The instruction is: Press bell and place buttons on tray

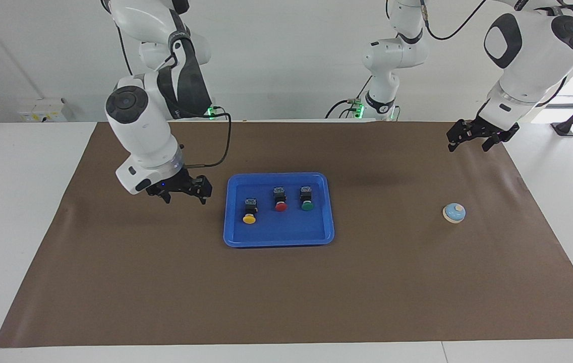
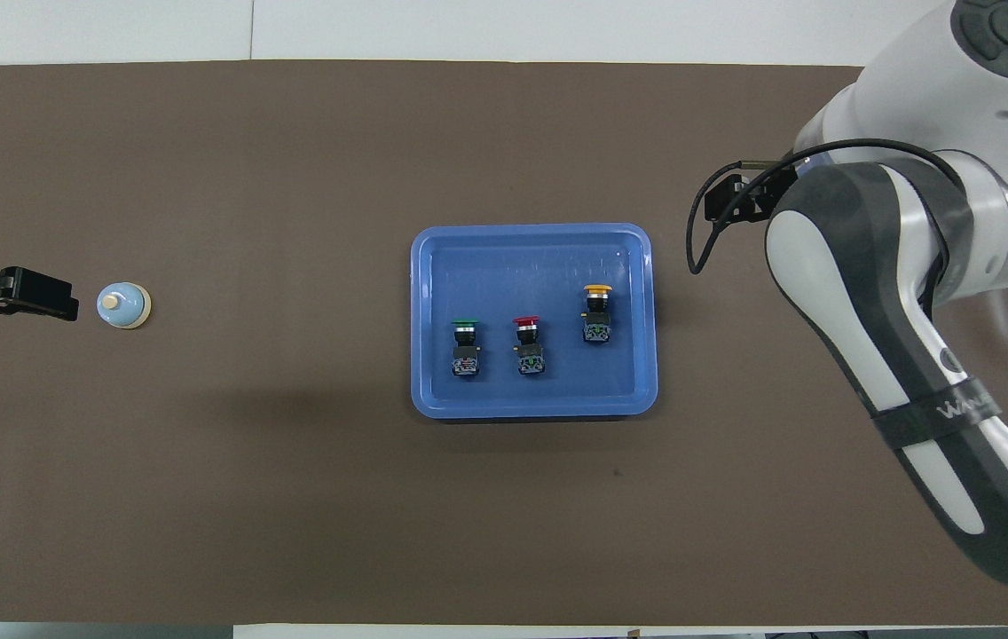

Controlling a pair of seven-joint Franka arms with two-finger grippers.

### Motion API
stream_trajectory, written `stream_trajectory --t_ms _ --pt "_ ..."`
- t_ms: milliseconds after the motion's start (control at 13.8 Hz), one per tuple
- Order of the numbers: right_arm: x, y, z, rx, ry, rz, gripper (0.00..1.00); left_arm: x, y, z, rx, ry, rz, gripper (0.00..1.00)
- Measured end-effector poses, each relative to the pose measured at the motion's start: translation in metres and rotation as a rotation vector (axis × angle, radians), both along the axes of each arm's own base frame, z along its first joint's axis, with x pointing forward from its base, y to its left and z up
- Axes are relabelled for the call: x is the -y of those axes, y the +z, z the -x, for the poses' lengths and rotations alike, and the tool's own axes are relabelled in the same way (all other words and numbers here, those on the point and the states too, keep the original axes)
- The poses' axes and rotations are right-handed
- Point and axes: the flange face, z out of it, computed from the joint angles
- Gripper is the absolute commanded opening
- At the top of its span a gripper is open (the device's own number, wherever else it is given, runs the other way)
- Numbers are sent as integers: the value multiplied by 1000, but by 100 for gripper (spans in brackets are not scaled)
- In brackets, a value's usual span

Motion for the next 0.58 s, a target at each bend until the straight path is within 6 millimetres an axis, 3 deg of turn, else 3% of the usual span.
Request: stream_trajectory --t_ms 291,581 --pt "51 40 19 -26 48 -2 100 0 0 0 0 0 0 100" --pt "69 109 66 -44 47 4 100 0 0 0 0 0 0 100"
